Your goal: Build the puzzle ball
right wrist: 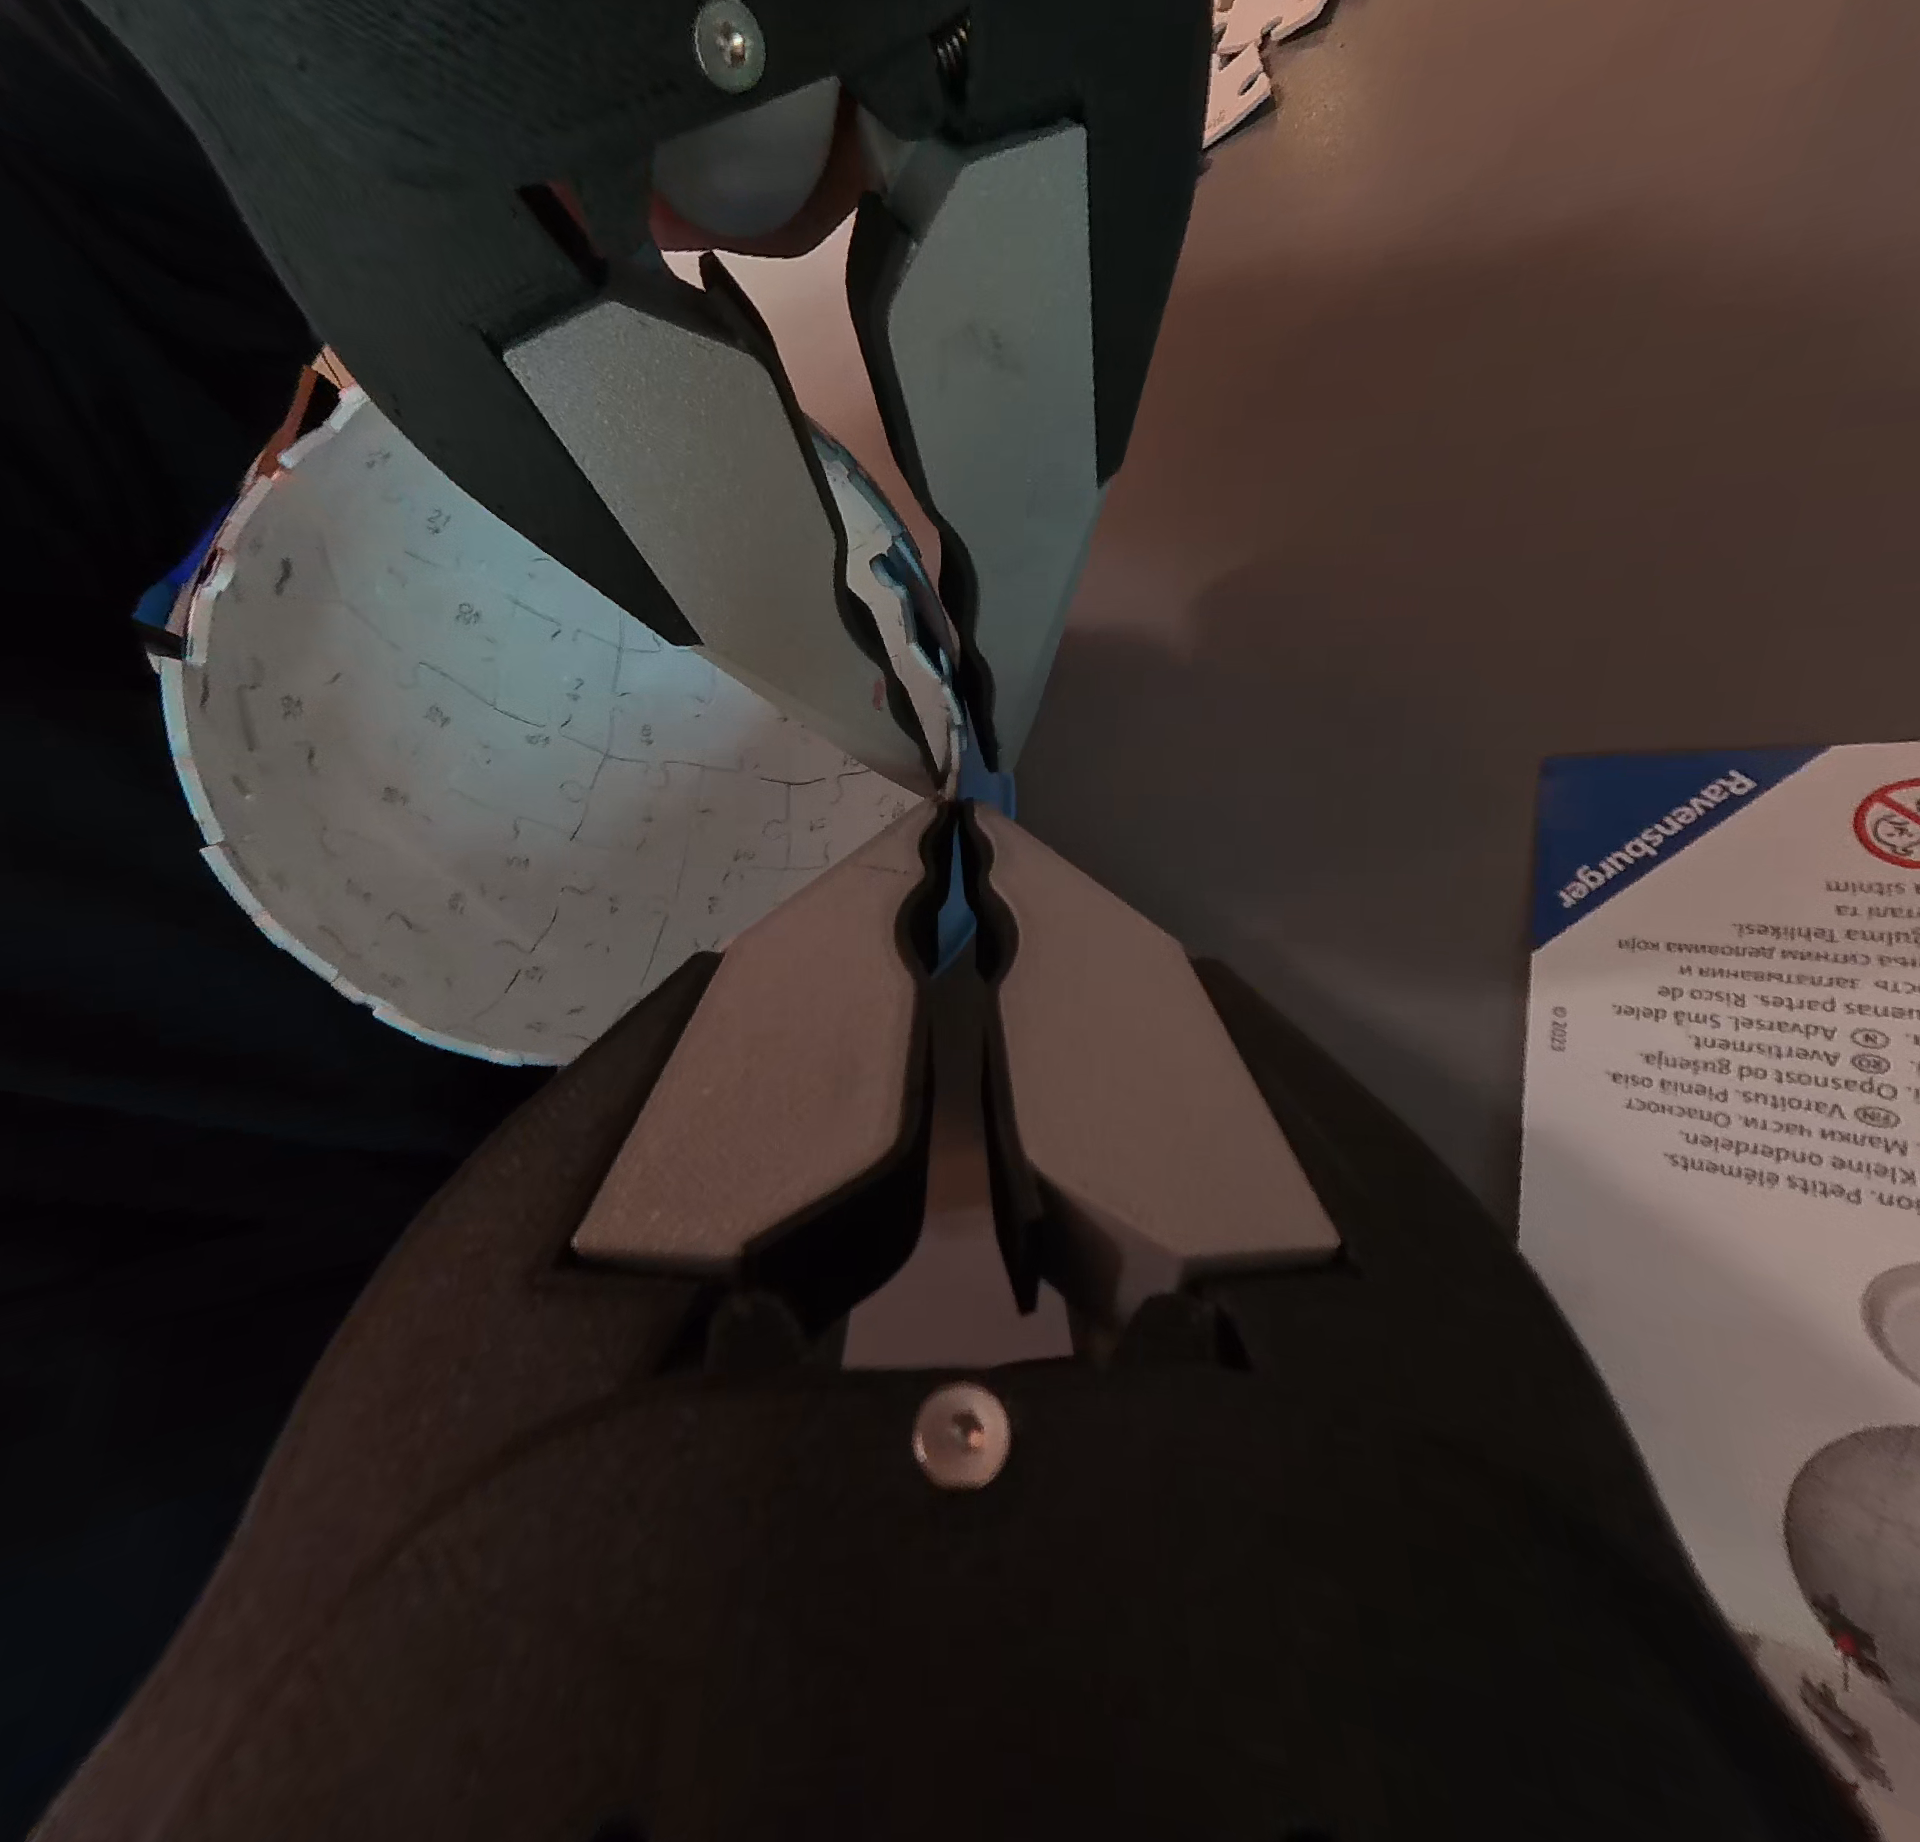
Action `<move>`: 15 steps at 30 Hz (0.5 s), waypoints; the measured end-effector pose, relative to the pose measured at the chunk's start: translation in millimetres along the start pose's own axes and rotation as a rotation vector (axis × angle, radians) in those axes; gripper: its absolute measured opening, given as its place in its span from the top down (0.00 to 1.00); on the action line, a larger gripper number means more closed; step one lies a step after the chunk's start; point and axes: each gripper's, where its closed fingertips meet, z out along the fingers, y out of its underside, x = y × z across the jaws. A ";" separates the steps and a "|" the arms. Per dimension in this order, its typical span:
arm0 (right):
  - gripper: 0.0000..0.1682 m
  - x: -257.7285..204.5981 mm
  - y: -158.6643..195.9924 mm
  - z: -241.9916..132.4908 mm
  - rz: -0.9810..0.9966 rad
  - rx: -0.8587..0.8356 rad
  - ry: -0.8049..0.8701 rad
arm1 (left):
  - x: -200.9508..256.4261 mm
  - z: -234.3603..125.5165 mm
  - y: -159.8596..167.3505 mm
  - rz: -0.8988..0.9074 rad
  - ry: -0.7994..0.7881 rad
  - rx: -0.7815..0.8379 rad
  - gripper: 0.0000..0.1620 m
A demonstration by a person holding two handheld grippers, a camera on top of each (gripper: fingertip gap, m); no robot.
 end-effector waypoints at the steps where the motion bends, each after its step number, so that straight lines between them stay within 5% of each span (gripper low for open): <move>1: 1.00 -0.3 0.4 0.4 -0.003 -0.004 0.002 | 0.3 0.4 0.2 0.001 0.000 -0.001 0.96; 15: 1.00 -1.5 0.8 0.9 -0.004 -0.008 -0.012 | 1.9 0.8 0.3 0.002 0.025 0.016 0.97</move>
